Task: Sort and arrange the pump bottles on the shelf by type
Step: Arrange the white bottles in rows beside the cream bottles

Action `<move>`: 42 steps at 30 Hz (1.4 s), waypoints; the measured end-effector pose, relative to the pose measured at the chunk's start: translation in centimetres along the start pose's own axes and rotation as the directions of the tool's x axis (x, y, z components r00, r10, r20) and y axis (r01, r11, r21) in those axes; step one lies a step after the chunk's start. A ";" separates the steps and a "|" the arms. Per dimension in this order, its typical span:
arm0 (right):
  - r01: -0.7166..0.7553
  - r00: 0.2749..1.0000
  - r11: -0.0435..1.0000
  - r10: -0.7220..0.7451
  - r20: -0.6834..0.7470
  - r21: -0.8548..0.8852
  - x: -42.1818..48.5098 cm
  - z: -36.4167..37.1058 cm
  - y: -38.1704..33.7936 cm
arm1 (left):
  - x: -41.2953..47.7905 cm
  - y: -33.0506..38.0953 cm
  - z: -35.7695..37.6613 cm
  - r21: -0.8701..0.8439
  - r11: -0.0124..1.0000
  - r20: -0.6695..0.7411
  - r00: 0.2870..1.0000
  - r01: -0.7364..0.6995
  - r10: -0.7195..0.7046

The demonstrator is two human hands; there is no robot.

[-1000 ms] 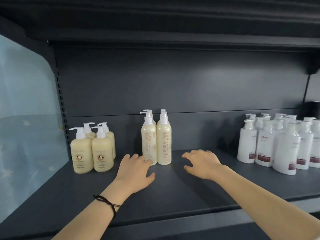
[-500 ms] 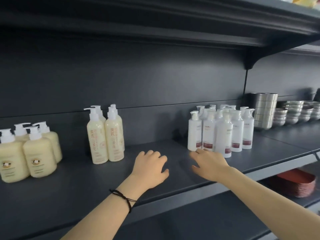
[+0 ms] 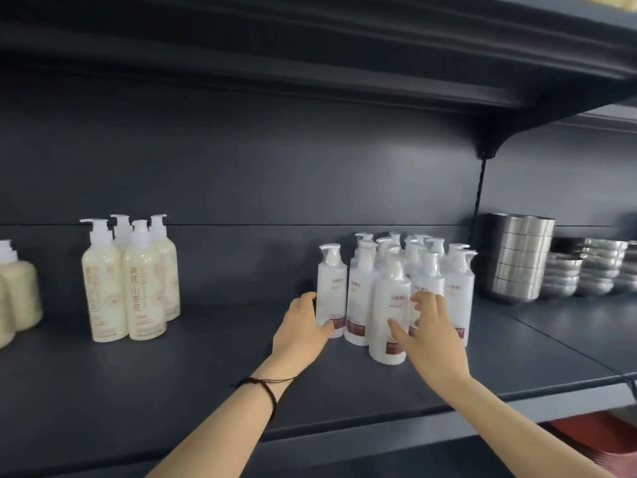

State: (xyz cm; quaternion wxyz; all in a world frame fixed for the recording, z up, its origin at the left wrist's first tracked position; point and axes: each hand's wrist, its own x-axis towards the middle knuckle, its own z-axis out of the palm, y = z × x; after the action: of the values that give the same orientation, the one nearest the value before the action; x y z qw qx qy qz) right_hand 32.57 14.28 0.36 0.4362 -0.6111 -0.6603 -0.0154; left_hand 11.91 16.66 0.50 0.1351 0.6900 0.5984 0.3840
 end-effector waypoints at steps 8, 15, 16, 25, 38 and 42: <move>-0.092 0.975 0.943 0.021 0.220 0.319 1.8 1.4 1.4 | 4.1 0.4 2.6 -0.405 0.901 -0.024 0.984 0.154 -0.179; -0.120 0.974 0.914 0.033 0.224 0.387 2.1 1.2 2.1 | 4.3 0.2 3.7 -0.455 0.884 -0.081 0.984 0.107 -0.161; -0.115 0.976 0.914 0.030 0.217 0.390 1.9 1.2 2.1 | 4.2 0.0 3.6 -0.454 0.885 -0.086 0.983 0.104 -0.160; -0.039 0.931 0.901 -0.124 0.343 0.432 1.2 3.1 -1.0 | 2.2 -1.7 0.6 -0.440 0.891 -0.043 0.989 0.107 -0.141; -0.010 0.862 0.918 -0.192 0.469 0.395 4.8 9.9 -5.4 | 2.1 -6.6 -3.4 -0.361 0.925 -0.126 0.976 0.120 -0.176; -0.022 0.885 0.928 -0.155 0.438 0.372 5.8 13.2 -6.7 | 4.0 -8.6 -4.0 -0.330 0.936 -0.147 0.972 0.125 -0.182</move>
State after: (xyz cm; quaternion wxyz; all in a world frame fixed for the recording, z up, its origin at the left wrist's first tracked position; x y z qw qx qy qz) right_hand 20.46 24.52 -0.94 0.3728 -0.4814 -0.7567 0.2380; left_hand 2.89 21.37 -0.90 0.2211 0.5736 0.5904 0.5230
